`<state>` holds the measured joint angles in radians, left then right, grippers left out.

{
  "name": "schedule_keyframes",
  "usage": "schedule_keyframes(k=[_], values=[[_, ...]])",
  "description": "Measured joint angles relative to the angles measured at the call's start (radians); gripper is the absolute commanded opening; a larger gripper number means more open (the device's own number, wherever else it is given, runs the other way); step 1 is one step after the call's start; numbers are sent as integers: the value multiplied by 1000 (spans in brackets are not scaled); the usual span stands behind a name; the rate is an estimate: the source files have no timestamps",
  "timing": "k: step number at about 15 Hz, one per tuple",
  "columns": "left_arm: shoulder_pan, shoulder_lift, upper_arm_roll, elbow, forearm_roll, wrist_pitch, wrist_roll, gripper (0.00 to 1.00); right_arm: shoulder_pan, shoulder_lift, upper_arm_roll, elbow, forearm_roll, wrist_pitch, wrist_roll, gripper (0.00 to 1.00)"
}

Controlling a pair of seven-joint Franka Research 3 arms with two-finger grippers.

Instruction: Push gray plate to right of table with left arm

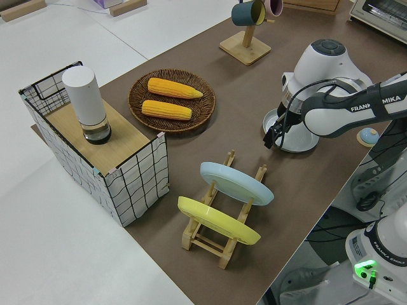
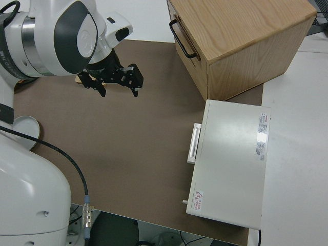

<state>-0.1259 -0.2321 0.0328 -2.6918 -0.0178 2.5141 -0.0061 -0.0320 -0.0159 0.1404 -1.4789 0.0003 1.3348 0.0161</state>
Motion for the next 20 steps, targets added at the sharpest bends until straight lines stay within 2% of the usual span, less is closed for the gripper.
schedule_keyframes(k=[4, 10, 11, 12, 13, 14, 15, 18, 20], values=[[0, 22, 0, -1, 0, 15, -1, 979, 0, 0, 0, 0, 0, 0, 0, 983], [-5, 34, -1, -1, 0, 24, -29, 899, 0, 0, 0, 0, 0, 0, 0, 983], [-10, 36, -1, -1, 0, 26, -35, 820, 0, 0, 0, 0, 0, 0, 0, 983], [-14, 38, -1, -1, 0, 27, -39, 695, 0, 0, 0, 0, 0, 0, 0, 983], [-16, 39, -1, -1, 0, 29, -43, 557, 0, 0, 0, 0, 0, 0, 0, 983], [-16, 40, -1, -1, 0, 30, -44, 365, 0, 0, 0, 0, 0, 0, 0, 983], [-16, 41, -1, -1, 0, 31, -44, 262, 0, 0, 0, 0, 0, 0, 0, 983], [-16, 44, -1, -1, 0, 34, -45, 59, 0, 0, 0, 0, 0, 0, 0, 983], [-16, 45, -1, -1, 0, 38, -45, 16, 0, 0, 0, 0, 0, 0, 0, 983]])
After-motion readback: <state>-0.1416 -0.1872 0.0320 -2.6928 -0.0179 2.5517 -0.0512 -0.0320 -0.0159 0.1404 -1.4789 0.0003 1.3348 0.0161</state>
